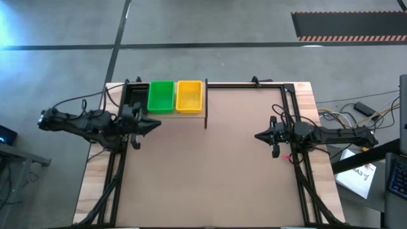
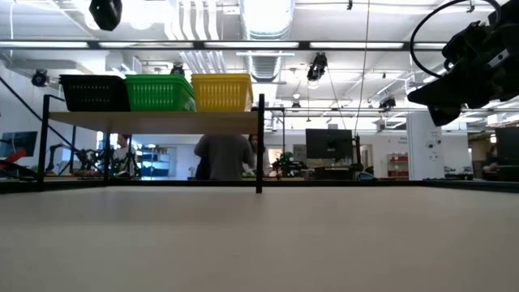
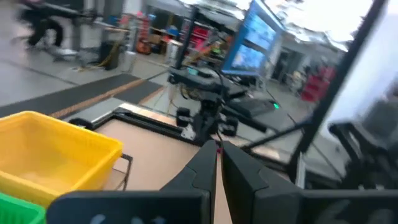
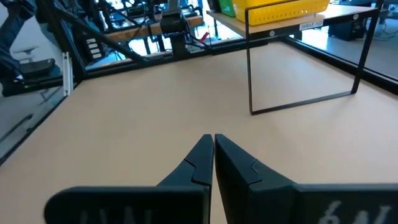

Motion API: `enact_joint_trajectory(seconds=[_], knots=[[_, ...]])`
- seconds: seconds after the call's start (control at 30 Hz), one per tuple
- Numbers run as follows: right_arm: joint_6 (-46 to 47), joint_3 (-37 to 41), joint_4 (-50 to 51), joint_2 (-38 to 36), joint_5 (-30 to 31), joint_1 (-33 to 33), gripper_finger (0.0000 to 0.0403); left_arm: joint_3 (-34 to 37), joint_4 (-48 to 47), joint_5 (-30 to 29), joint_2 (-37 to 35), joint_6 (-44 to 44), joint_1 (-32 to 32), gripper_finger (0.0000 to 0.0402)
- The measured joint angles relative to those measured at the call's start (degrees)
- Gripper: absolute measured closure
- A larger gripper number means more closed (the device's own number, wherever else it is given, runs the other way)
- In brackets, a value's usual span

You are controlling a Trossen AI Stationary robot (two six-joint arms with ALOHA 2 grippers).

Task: Stack baskets on shelf by color
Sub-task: Return to Home Position

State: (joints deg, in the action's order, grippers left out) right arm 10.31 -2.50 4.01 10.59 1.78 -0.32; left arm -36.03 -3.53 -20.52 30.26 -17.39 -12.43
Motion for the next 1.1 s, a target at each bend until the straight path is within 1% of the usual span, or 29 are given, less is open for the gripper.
enact_joint_trajectory(seconds=[0.1, 0.17, 0.37, 0.5, 0.6, 0.63, 0.7, 0.77, 0.83, 0.9, 1.03, 1.1], knots=[[0.0, 0.0, -0.03, 0.0, 0.13, 0.02, 0.0394, 2.98, -0.13, 3.0, -2.86, 2.64, 0.0, 0.0395], [0.0, 0.0, -0.04, 0.0, 0.13, 0.02, 0.0394, 5.29, -0.55, 3.89, -5.1, 3.02, 0.0, 0.0395], [0.0, 0.0, -0.06, 0.0, 0.15, 0.02, 0.0394, 12.92, -0.61, 8.2, -16.06, 3.37, 0.03, 0.0395], [0.0, 0.0, -0.07, 0.0, 0.16, 0.02, 0.0394, 17.26, 0.42, 8.25, -23.65, 3.53, 0.07, 0.04], [0.0, 0.0, -0.07, 0.02, 0.17, 0.02, 0.0394, 20.85, -0.92, 9.28, -28.82, 5.2, 0.04, 0.0401], [0.0, 0.0, -0.06, 0.02, 0.18, 0.02, 0.0394, 21.71, 0.0, 9.29, -29.6, 5.7, 0.09, 0.0401], [0.0, 0.0, -0.08, 0.0, 0.16, 0.02, 0.0394, 22.94, -0.38, 10.02, -28.83, 6.21, 0.54, 0.0401], [0.0, 0.0, -0.09, 0.04, 0.13, 0.02, 0.0394, 23.86, 0.14, 13.1, -28.11, 6.38, 0.88, 0.0401], [0.0, 0.0, -0.07, 0.02, -0.04, 0.02, 0.0394, 25.32, 0.58, 14.28, -27.3, 6.86, 1.55, 0.0401], [0.02, 0.0, -0.07, 0.1, -0.07, 0.04, 0.0394, 26.91, -0.34, 15.9, -28.3, 7.21, 2.1, 0.0401], [0.0, 0.0, -0.11, 0.23, -0.13, 0.04, 0.0394, 30.69, 6.93, 16.58, -29.05, 8.79, 4.0, 0.0401], [0.04, 0.0, -0.11, 0.35, -0.13, 0.04, 0.0394, 32.9, 9.59, 18.07, -28.59, 8.81, 4.96, 0.0401]])
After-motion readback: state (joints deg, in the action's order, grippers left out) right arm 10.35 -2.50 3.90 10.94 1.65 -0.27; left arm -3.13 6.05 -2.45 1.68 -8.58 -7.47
